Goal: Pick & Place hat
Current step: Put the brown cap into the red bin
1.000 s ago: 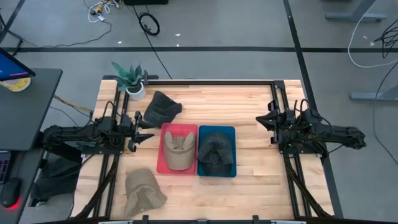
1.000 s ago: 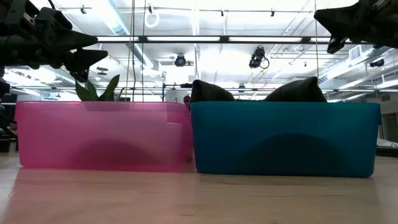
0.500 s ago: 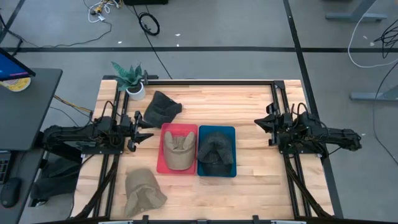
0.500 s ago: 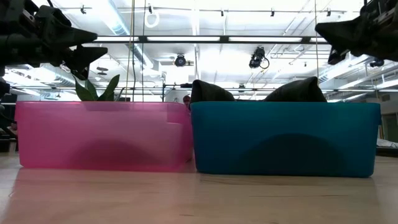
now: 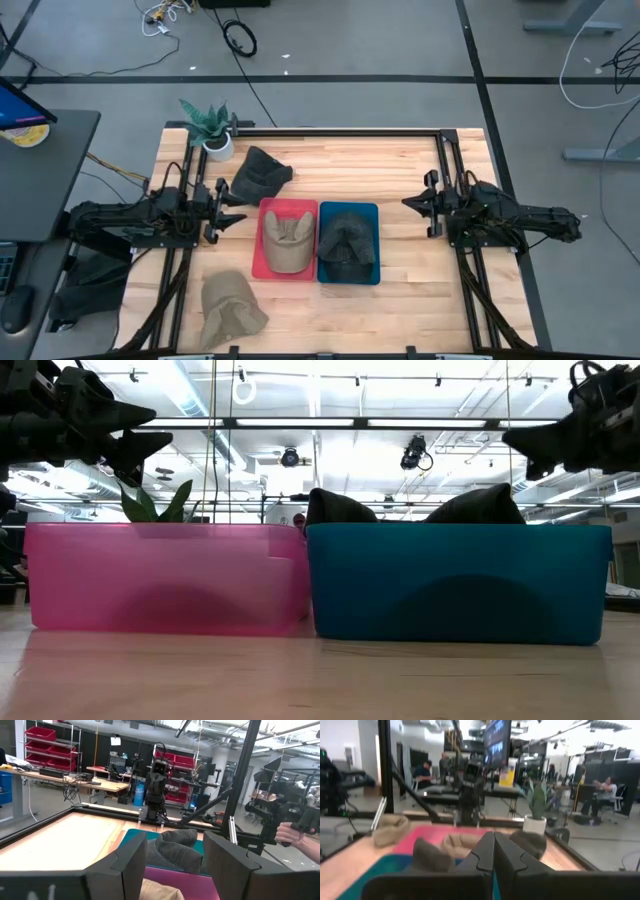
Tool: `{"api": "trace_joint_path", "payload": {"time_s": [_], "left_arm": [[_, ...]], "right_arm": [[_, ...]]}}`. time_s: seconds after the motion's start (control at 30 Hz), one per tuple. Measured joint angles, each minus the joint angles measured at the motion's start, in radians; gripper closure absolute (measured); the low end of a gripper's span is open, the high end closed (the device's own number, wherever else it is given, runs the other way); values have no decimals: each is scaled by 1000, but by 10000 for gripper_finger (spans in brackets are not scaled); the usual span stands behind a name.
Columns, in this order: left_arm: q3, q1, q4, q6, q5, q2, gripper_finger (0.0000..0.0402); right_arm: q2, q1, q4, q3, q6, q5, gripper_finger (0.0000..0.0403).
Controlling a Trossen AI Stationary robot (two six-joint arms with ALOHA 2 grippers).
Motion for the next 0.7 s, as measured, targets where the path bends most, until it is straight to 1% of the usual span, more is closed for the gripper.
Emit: {"api": "trace_joint_path", "payload": {"time_s": [0.17, 0.4, 0.5, 0.6, 0.7], "left_arm": [[0, 0, 18, 1, 0, 0, 204], [0, 0, 43, -15, 1, 0, 204], [0, 0, 44, -15, 2, 0, 204], [0, 0, 55, -16, 6, 0, 204], [0, 0, 61, 15, 64, 0, 204]], "right_arm": [[0, 0, -75, 0, -14, 1, 394], [0, 0, -85, 0, -20, 47, 394], [0, 0, -86, 0, 5, 62, 394], [0, 0, -84, 0, 66, 62, 394], [0, 0, -73, 0, 126, 62, 394]]}}
